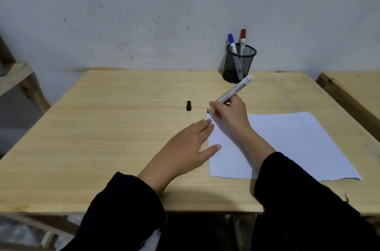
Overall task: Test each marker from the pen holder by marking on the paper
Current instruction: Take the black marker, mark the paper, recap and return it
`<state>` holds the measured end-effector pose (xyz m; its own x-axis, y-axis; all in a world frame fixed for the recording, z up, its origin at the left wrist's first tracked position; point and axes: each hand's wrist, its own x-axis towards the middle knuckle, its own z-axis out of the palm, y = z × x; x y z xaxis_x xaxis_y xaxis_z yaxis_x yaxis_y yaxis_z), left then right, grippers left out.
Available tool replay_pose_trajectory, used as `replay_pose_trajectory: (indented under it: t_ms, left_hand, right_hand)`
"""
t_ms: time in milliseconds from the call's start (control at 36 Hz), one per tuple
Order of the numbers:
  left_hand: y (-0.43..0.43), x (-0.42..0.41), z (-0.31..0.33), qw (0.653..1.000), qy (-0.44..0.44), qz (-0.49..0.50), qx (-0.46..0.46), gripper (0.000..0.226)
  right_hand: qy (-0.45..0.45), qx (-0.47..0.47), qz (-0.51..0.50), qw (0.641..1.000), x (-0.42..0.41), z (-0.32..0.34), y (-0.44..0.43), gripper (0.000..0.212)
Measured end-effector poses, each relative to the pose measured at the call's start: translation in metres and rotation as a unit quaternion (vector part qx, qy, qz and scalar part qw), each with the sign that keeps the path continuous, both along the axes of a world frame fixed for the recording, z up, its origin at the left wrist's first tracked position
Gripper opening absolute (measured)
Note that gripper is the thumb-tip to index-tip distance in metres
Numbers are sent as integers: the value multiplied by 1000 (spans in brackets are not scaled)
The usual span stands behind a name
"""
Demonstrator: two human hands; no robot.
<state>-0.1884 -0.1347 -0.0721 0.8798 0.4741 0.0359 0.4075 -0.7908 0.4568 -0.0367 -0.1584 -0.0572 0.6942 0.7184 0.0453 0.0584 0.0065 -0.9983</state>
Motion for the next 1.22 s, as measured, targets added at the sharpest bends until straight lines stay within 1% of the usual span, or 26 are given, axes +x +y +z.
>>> replay_pose_trajectory:
  t_ms: [250, 389, 528, 583, 667, 778, 861, 944, 1083, 1222]
  left_hand:
    - [-1, -1, 0, 1000, -3, 4, -10, 64]
    - [-1, -1, 1, 1000, -8, 3, -11, 63]
    - [0, -1, 1, 1000, -9, 3, -13, 64]
    - [0, 0, 1, 1000, -9, 4, -15, 64]
    - [0, 0, 1, 1000, -11, 3, -14, 64]
    - [0, -1, 3, 1000, -12, 4, -18, 64]
    - [1, 0, 6, 1000, -11, 4, -16, 64]
    - [2, 1, 12, 1000, -3, -1, -10, 63]
    - [3, 3, 19, 1000, 11, -7, -10, 62]
    - [5, 5, 20, 1000, 13, -3, -17, 61]
  right_hand:
    - [-33, -4, 9, 999, -4, 6, -4, 10]
    - [-26, -18, 12, 999, -4, 5, -3, 10]
    - [-8, -10, 17, 1000, -3, 6, -3, 11]
    - [25, 0, 10, 1000, -2, 5, -2, 10]
    - [118, 44, -3, 992, 2, 4, -1, 14]
    - [161, 89, 2, 983, 9, 6, -2, 7]
    - [208, 125, 1, 970, 13, 8, -3, 10]
    - [214, 140, -3, 967, 16, 14, -5, 8]
    - [193, 142, -7, 971, 25, 24, -11, 9]
    - [202, 146, -12, 968, 30, 30, -18, 8]
